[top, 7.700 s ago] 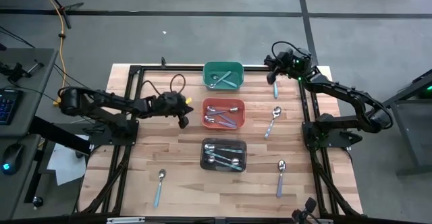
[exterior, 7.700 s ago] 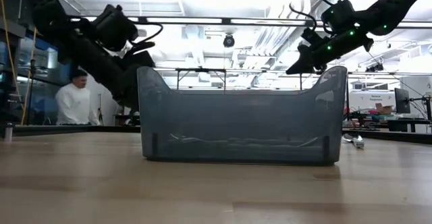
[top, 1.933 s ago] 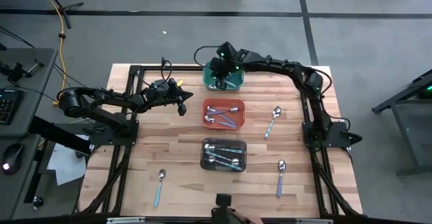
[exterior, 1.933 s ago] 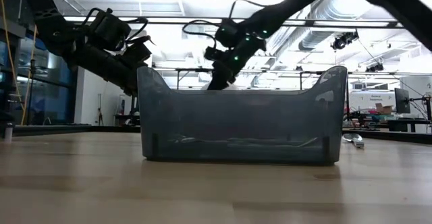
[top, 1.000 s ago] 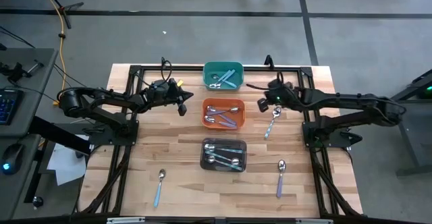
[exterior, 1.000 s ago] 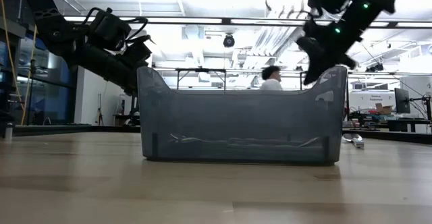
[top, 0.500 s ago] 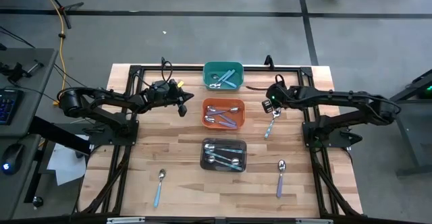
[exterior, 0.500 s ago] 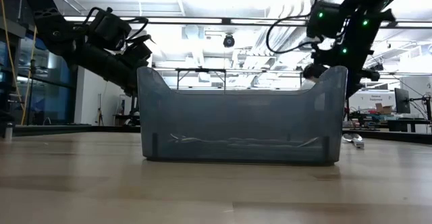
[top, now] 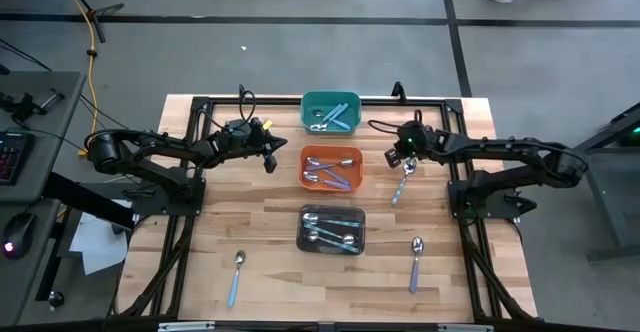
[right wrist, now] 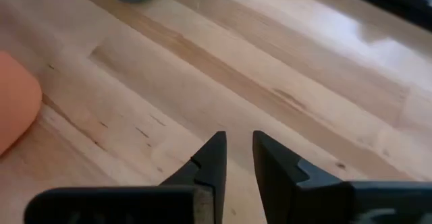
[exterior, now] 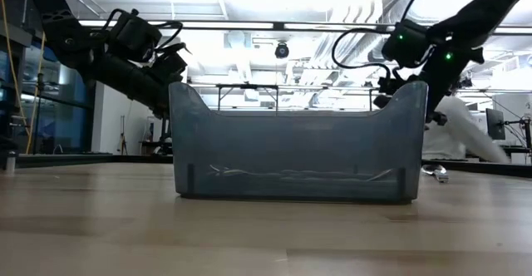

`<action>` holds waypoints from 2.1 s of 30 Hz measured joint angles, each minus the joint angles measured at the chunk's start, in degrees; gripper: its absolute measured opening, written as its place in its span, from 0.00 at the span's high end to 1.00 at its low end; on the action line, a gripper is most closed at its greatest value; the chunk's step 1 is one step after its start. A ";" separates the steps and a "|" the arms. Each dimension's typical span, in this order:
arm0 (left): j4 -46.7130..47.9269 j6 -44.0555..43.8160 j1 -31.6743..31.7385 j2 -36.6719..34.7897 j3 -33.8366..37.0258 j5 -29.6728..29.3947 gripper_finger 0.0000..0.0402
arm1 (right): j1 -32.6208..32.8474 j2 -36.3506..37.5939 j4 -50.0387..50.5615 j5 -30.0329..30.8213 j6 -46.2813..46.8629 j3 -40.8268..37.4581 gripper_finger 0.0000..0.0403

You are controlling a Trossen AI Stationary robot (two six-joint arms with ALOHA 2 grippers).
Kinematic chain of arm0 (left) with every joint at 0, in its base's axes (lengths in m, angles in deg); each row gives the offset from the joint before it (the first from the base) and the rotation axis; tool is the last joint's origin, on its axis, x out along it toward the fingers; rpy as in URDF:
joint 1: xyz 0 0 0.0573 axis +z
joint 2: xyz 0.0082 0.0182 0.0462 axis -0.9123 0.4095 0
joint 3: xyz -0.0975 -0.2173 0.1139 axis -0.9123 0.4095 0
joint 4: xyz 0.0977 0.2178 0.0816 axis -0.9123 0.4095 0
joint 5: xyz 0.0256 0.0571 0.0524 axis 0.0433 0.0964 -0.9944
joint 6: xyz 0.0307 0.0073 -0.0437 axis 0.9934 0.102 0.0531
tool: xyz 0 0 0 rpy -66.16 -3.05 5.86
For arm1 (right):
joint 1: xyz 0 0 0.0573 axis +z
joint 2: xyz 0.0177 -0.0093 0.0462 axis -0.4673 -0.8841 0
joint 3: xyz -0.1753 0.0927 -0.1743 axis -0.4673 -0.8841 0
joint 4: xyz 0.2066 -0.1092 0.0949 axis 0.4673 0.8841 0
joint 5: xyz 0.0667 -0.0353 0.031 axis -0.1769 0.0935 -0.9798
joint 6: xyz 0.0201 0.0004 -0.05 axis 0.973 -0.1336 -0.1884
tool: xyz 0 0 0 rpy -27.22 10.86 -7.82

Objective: Sort silverware by color (type)
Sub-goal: Put the violet spoon into the orange bin

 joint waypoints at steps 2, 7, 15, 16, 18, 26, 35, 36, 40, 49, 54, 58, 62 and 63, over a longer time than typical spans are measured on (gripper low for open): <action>0.00 -0.14 0.00 0.00 0.00 0.00 1.00 | -0.64 0.00 -2.49 -0.39 -1.36 -1.04 0.87; -0.15 -0.58 0.00 0.00 0.00 0.00 1.00 | -1.89 0.00 -4.64 -1.10 -2.59 -1.25 0.87; -0.26 -0.76 0.00 0.00 0.00 0.00 1.00 | -2.07 0.00 -5.69 -4.18 -1.14 -1.25 0.87; -0.26 -0.76 0.00 0.00 0.00 0.00 1.00 | -2.07 0.00 -5.70 -4.28 -1.43 -1.25 0.87; -0.26 -0.74 0.00 0.00 0.00 -0.02 1.00 | -2.44 0.00 -5.36 -4.67 -3.53 -1.06 0.87; -0.26 -0.69 0.00 0.00 0.00 -0.02 1.00 | -8.84 -0.02 3.12 -14.53 -13.24 9.35 0.87; -0.26 -0.57 0.00 0.00 0.00 -0.18 1.00 | -10.14 0.00 13.62 -17.00 -18.01 20.14 0.87; -0.26 -0.58 0.00 0.00 0.00 -0.34 1.00 | -9.81 0.00 13.67 -16.98 -17.95 20.49 0.87; -0.22 -0.58 0.02 0.00 0.00 -0.37 1.00 | -8.69 0.00 13.33 -16.25 -17.58 20.96 0.87; -0.11 -0.10 0.02 0.00 0.00 -0.39 1.00 | -7.77 -0.01 13.25 -13.87 -17.56 20.96 0.87; -0.11 -0.54 0.02 0.00 0.00 -0.42 1.00 | -7.77 -0.01 13.50 -13.87 -17.59 20.96 0.87; -0.20 -0.21 0.02 0.00 0.00 -0.44 1.00 | -7.66 0.00 15.01 -13.87 -17.58 20.96 0.87; -0.24 -0.17 0.02 0.00 0.00 -0.44 1.00 | -5.74 -0.02 16.91 -13.62 -17.29 20.96 0.87; -0.24 -0.17 0.01 0.00 0.00 -0.44 1.00 | -4.95 -0.02 17.26 -13.66 -16.89 20.96 0.87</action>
